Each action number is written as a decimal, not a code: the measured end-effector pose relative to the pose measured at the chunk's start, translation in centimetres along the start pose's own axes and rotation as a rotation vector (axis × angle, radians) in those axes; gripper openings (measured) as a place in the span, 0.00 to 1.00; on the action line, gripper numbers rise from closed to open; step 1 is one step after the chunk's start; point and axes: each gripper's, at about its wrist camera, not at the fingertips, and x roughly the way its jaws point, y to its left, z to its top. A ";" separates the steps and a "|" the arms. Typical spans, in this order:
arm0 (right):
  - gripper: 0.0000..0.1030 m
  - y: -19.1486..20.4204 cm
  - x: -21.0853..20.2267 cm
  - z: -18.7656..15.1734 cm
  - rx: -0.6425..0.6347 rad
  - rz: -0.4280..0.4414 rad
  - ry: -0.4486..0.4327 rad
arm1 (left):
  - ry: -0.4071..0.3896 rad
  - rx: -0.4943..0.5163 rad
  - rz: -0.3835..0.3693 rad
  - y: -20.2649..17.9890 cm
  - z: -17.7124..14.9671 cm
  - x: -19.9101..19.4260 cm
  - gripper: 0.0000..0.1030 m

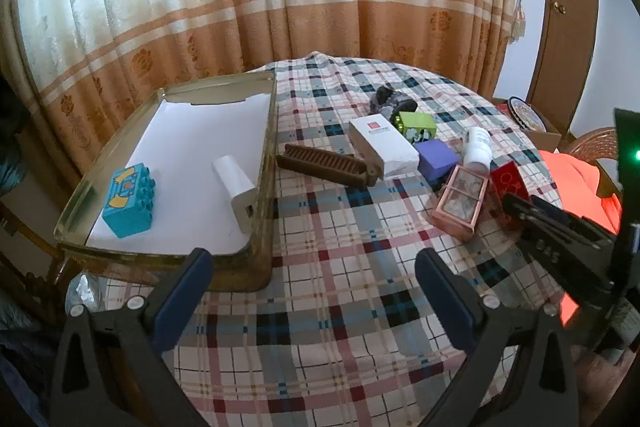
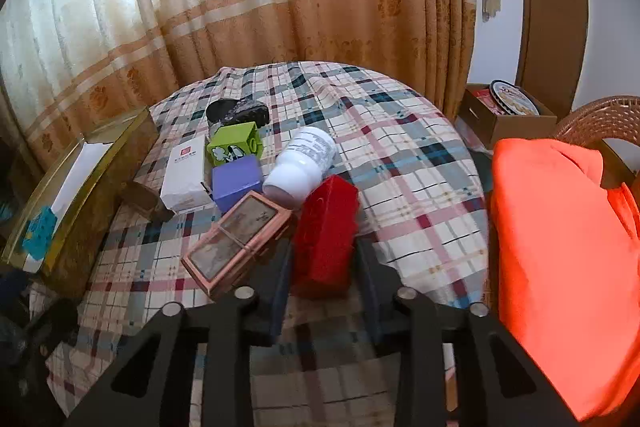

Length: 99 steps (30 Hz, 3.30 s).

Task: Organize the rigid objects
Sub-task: 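Grasp the red lego block with the right gripper, then grasp the copper picture-frame box with the left gripper while the right holds the red block, then carry the frame box and red block into the tin tray and release both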

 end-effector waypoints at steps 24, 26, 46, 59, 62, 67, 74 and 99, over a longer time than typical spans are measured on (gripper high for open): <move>0.30 -2.7 -2.9 0.8 0.050 0.164 -0.119 | 0.062 0.130 -0.199 -6.0 3.3 3.2 0.99; 0.30 -2.8 -3.4 1.2 0.040 0.150 -0.134 | 0.079 0.141 -0.207 -6.8 3.5 3.8 0.95; 0.30 -4.3 -4.0 1.0 0.075 0.122 -0.124 | 0.196 0.230 -0.264 -10.3 3.3 7.5 0.51; 0.30 -2.5 -5.2 1.1 0.053 0.108 -0.130 | 0.150 0.137 -0.312 -7.9 3.2 5.3 0.45; 0.30 -1.6 -5.5 1.3 0.036 0.108 -0.135 | 0.121 0.127 -0.309 -6.8 3.5 4.5 0.44; 0.30 -0.3 -5.9 1.3 0.024 0.117 -0.131 | 0.133 0.083 -0.321 -4.8 3.2 4.8 0.43; 0.30 0.7 -6.5 1.4 0.012 0.112 -0.136 | 0.074 0.021 -0.355 -2.0 3.0 2.8 0.43; 0.30 3.0 -7.5 1.9 -0.022 0.140 -0.153 | 0.012 -0.008 -0.343 1.0 4.0 1.2 0.15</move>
